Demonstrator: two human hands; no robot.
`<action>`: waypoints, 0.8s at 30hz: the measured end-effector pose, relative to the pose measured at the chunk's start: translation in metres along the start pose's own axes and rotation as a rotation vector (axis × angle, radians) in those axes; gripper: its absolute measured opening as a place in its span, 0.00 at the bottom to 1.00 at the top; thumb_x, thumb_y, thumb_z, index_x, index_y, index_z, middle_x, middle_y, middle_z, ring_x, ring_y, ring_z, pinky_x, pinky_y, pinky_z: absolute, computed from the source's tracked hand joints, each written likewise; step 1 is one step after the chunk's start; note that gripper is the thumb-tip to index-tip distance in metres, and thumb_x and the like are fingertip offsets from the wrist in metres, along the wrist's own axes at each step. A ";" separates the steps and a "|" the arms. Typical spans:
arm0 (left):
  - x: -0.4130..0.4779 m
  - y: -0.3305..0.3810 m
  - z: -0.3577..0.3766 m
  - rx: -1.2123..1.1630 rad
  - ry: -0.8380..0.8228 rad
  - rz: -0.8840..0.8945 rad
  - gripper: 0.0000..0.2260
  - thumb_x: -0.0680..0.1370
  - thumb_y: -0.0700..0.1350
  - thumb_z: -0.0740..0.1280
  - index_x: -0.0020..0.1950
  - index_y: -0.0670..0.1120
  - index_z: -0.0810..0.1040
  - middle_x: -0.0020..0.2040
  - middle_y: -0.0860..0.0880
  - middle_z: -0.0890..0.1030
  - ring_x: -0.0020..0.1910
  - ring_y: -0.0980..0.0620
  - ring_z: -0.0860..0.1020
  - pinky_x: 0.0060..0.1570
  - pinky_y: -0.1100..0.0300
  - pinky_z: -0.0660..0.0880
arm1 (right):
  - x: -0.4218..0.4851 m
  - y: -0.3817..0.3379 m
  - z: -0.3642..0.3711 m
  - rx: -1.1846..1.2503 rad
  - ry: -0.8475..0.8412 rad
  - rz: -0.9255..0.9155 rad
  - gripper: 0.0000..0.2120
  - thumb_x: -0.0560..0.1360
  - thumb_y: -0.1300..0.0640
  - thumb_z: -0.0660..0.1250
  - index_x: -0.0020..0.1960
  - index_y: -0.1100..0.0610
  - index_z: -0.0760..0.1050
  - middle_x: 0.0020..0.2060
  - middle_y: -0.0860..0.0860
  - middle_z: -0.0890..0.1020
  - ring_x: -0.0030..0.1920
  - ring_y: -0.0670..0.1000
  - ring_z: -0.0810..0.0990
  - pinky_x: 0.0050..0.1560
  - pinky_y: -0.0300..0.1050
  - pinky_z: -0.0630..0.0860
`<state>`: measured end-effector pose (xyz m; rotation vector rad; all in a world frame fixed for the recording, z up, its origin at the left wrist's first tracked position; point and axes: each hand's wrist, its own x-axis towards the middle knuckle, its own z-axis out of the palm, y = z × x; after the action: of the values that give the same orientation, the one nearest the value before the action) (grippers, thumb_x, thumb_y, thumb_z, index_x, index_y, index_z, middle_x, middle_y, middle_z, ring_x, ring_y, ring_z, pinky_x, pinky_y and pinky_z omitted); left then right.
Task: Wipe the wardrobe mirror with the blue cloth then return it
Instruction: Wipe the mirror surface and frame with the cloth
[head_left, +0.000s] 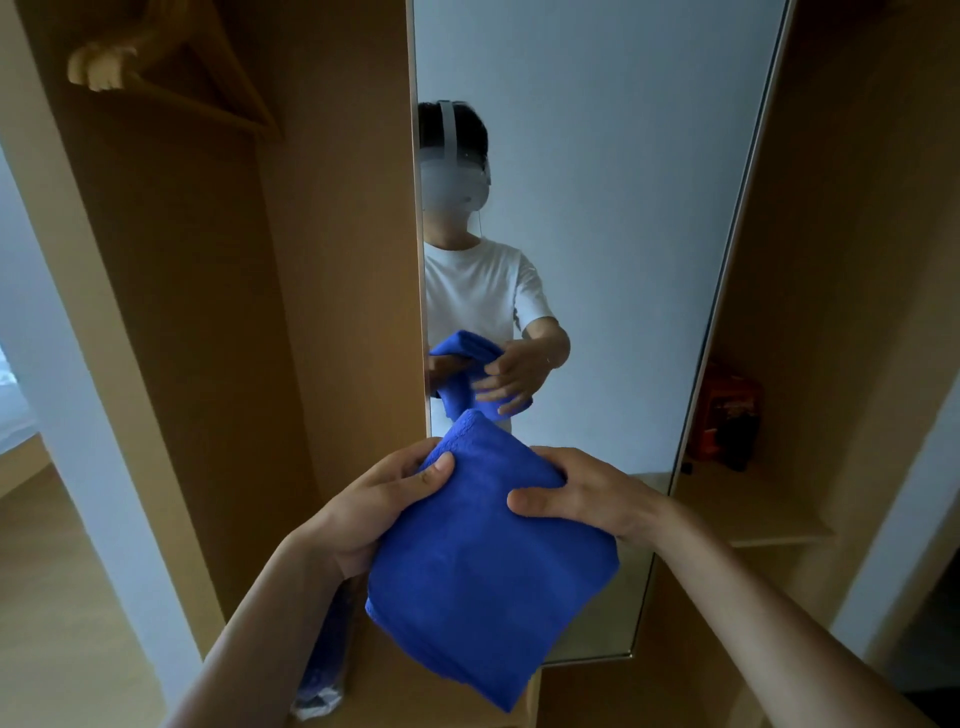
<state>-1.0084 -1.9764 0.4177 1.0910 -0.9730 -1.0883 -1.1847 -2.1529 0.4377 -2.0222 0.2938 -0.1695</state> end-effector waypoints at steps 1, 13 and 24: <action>0.002 -0.001 -0.001 0.007 0.015 0.003 0.19 0.83 0.52 0.67 0.69 0.43 0.77 0.68 0.36 0.78 0.66 0.34 0.78 0.63 0.44 0.78 | -0.002 -0.001 -0.003 0.002 -0.008 0.002 0.25 0.67 0.40 0.77 0.60 0.51 0.79 0.55 0.48 0.85 0.56 0.51 0.84 0.63 0.56 0.78; 0.034 -0.017 0.024 0.454 0.213 0.160 0.09 0.84 0.49 0.66 0.63 0.53 0.71 0.46 0.49 0.84 0.43 0.51 0.83 0.42 0.58 0.79 | -0.021 -0.007 -0.023 0.045 0.052 -0.039 0.21 0.70 0.53 0.78 0.57 0.63 0.79 0.52 0.60 0.84 0.53 0.62 0.84 0.60 0.66 0.77; 0.039 0.011 0.092 0.803 0.236 0.297 0.31 0.71 0.57 0.79 0.61 0.75 0.62 0.54 0.77 0.76 0.53 0.72 0.77 0.46 0.75 0.73 | -0.013 -0.029 -0.058 -0.007 0.194 -0.309 0.08 0.70 0.49 0.79 0.42 0.44 0.80 0.36 0.45 0.83 0.39 0.44 0.83 0.39 0.37 0.76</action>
<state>-1.0877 -2.0302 0.4495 1.6030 -1.3683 -0.2925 -1.2075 -2.1865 0.4904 -2.0520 0.1005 -0.5602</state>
